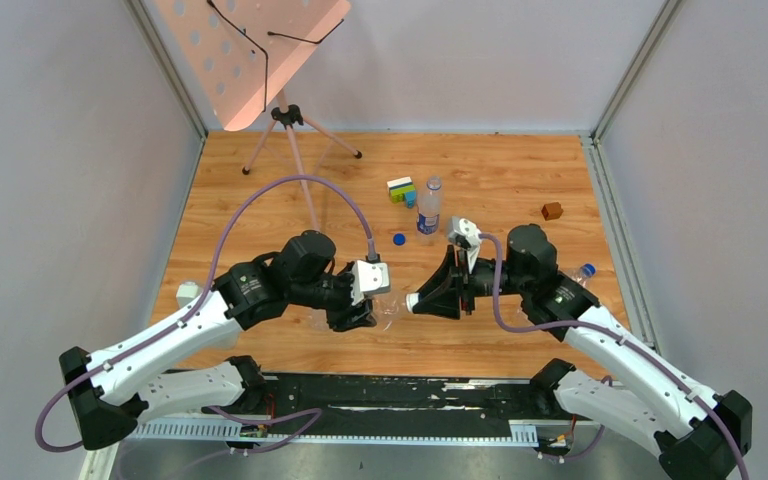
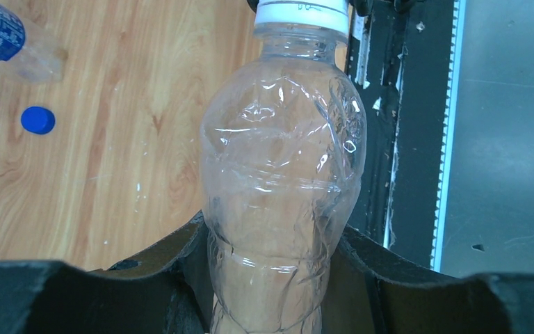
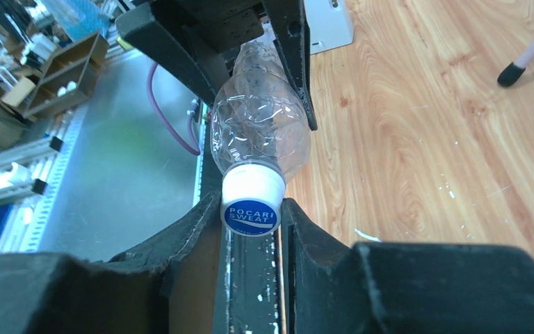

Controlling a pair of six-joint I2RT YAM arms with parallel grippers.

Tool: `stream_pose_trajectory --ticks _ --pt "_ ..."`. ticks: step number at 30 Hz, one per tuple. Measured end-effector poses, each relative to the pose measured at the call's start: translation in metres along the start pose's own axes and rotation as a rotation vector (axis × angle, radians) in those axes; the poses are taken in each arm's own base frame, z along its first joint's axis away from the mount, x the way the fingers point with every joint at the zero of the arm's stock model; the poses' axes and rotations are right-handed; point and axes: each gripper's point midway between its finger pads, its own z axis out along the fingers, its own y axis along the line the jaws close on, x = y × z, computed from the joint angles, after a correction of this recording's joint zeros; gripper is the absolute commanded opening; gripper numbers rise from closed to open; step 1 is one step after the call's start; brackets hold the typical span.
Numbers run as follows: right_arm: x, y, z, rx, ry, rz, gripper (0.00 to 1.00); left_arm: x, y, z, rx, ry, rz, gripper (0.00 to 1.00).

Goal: Unscrew the bottle caps
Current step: Unscrew the bottle cap from the plastic bottle.

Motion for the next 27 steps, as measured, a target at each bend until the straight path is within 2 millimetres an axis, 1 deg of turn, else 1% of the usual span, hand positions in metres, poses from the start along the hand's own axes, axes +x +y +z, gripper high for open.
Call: stream_pose_trajectory --ticks 4,9,14,25,26,27 --pt "0.007 0.004 0.003 -0.028 0.003 -0.111 0.0 0.006 -0.006 -0.001 0.029 0.024 -0.02 0.0" --pt "0.019 0.012 0.007 -0.061 0.002 -0.33 0.0 0.014 -0.015 -0.001 0.074 0.056 -0.042 0.0" --pt "0.022 0.015 0.009 -0.081 -0.015 -0.498 0.0 0.017 -0.019 -0.002 0.089 0.066 -0.049 0.0" --pt "0.026 0.015 0.01 -0.064 -0.062 -0.778 0.0 0.019 -0.019 -0.002 0.091 0.075 -0.053 0.0" --pt "0.026 0.013 0.01 -0.052 -0.069 -0.792 0.05 0.019 -0.019 -0.002 0.088 0.076 -0.053 0.0" --pt "0.026 0.012 0.01 -0.04 -0.075 -0.801 0.16 0.02 -0.018 -0.002 0.084 0.077 -0.053 0.0"
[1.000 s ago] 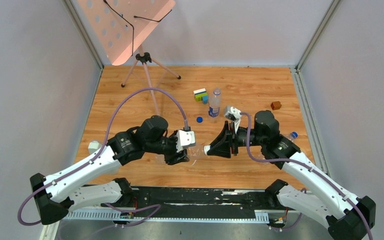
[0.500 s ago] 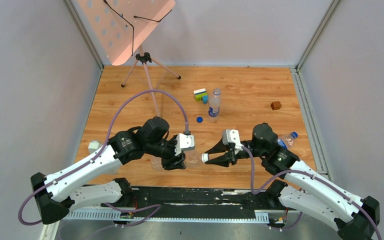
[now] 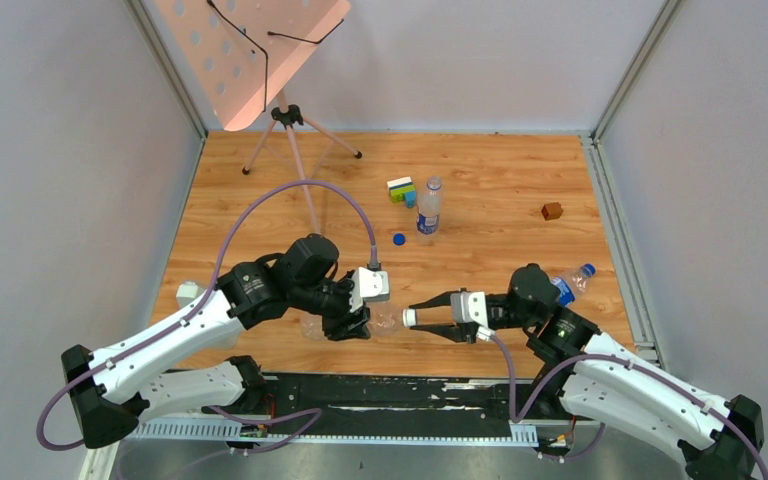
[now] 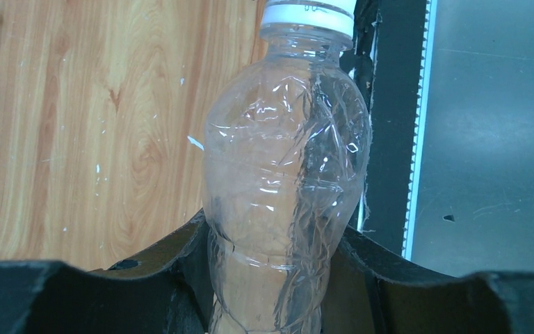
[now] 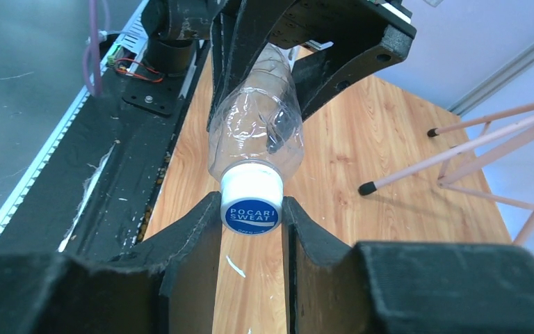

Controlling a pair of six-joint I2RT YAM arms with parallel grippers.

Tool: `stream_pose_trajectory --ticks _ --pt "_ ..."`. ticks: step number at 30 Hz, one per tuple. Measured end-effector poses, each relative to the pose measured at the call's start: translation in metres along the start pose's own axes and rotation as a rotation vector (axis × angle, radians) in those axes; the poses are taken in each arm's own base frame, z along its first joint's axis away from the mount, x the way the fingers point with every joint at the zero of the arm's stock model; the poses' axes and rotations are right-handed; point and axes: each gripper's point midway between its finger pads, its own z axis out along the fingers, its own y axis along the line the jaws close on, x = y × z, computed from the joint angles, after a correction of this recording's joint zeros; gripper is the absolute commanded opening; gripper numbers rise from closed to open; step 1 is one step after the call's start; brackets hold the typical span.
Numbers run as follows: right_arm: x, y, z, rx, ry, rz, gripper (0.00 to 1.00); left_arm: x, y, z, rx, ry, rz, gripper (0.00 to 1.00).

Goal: Unscrew the bottle caps
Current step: Unscrew the bottle cap from the plastic bottle.

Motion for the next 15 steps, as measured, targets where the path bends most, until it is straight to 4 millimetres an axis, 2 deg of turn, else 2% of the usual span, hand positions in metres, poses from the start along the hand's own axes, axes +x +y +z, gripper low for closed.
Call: stream_pose_trajectory --ticks 1,2,5,10,15 --pt "0.0 -0.001 0.0 0.012 -0.001 -0.004 0.33 0.0 0.001 0.0 -0.007 0.001 0.001 0.0" --pt "0.0 -0.003 0.0 0.025 -0.002 -0.001 0.43 0.0 0.003 0.0 -0.015 0.002 0.002 0.0" --pt "0.002 -0.009 -0.001 0.076 -0.002 0.021 0.56 -0.001 0.011 0.002 -0.056 -0.008 0.005 0.0" --pt "0.0 -0.012 -0.006 0.133 -0.022 0.069 0.64 0.008 0.032 0.009 -0.168 -0.008 0.005 0.0" --pt "-0.006 -0.019 -0.014 0.221 -0.056 0.174 0.69 0.021 0.055 0.004 -0.313 0.006 0.012 0.0"
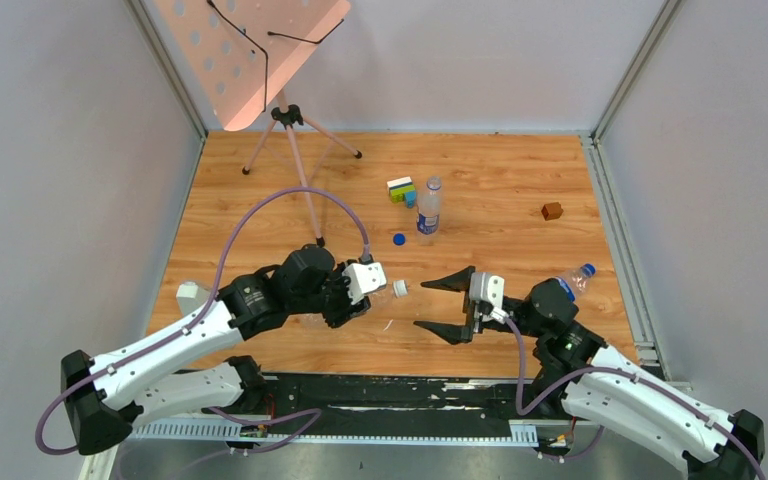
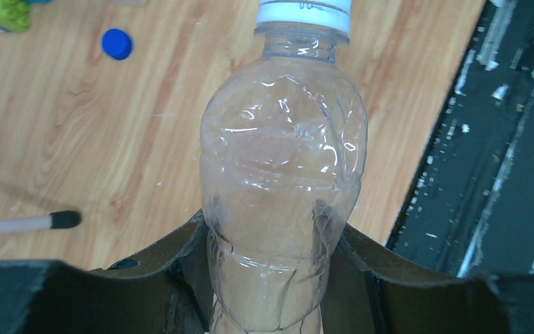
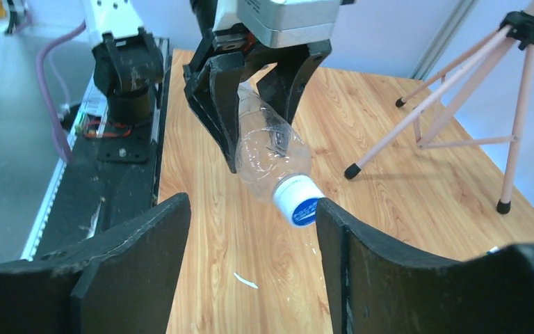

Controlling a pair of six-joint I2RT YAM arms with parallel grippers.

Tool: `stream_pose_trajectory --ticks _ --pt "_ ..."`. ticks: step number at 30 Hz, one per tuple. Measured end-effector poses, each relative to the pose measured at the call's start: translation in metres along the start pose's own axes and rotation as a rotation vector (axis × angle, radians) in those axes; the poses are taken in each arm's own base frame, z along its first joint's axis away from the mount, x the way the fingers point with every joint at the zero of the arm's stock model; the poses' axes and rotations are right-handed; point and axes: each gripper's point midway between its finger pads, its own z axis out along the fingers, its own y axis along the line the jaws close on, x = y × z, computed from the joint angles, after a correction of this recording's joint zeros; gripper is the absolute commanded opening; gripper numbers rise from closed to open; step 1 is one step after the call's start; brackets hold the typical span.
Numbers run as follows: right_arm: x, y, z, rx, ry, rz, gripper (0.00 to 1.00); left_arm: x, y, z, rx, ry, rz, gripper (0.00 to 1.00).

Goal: Unscrew the bottle caps
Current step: Unscrew the bottle cap from the plastic bottle.

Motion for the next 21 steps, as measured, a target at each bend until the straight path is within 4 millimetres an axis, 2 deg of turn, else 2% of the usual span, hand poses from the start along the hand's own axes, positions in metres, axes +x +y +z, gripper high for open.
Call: stream_pose_trajectory --ticks 4,11,17,19,21 --pt "0.001 -0.006 -0.002 0.086 -0.036 0.134 0.82 -0.001 0.014 -0.003 -0.098 -0.026 0.021 0.0" --pt "0.016 -0.057 0.0 0.416 0.054 0.559 0.84 -0.005 0.026 -0.001 -0.229 -0.076 0.109 0.0" --pt "-0.013 -0.082 0.003 0.45 0.021 0.793 0.8 -0.013 0.034 -0.003 -0.288 -0.1 0.144 0.0" --pt "-0.013 -0.088 0.001 0.445 0.011 0.888 0.75 -0.014 0.035 -0.003 -0.298 -0.105 0.155 0.0" --pt "-0.005 -0.092 -0.001 0.444 0.023 0.987 0.71 -0.014 0.034 -0.002 -0.298 -0.106 0.168 0.0"
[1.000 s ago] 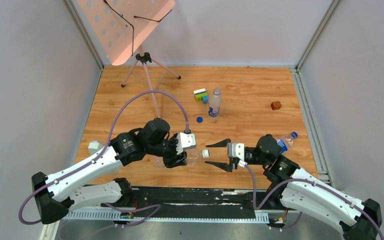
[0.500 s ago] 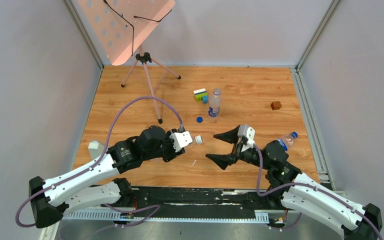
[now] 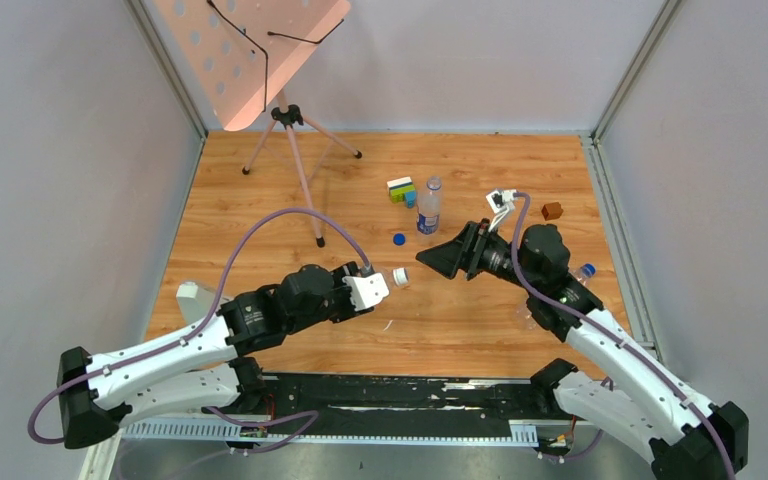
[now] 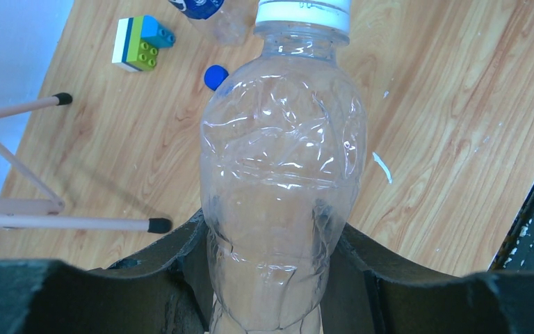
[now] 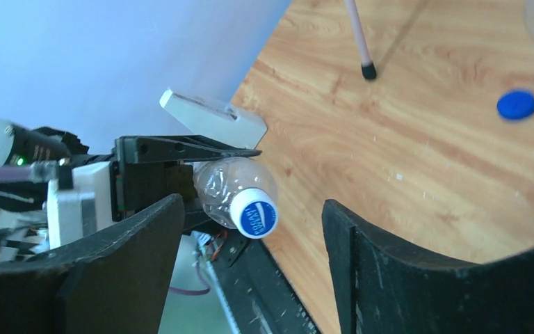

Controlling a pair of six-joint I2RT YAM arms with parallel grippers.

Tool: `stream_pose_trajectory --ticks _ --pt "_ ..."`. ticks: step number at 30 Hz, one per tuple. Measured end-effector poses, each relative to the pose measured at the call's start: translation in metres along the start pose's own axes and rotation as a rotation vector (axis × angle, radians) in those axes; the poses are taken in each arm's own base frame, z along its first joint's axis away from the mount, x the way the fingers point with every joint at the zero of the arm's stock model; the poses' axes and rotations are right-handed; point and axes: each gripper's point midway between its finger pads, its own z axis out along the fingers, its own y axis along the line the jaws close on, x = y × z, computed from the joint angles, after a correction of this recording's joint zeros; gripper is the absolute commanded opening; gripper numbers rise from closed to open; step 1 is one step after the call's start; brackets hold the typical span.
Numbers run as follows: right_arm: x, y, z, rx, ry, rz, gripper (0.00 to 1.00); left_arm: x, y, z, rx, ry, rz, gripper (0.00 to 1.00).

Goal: Unscrew the bottle caps
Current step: Unscrew the bottle cap from the plastic bottle.

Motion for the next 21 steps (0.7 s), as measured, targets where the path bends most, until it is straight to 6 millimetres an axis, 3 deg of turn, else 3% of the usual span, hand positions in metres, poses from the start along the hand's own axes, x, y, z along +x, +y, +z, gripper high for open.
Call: stream_pose_trajectory --ticks 4,16,21 --pt "0.019 -0.016 0.004 0.03 0.107 0.162 0.66 0.004 -0.005 0.002 0.014 0.005 0.024 0.0" --pt "0.058 -0.022 0.015 -0.003 0.316 0.323 0.53 0.002 -0.012 0.004 0.034 0.001 0.049 0.0" --pt "0.066 -0.022 0.017 -0.021 0.364 0.349 0.49 0.003 -0.012 0.004 0.035 0.004 0.055 0.0"
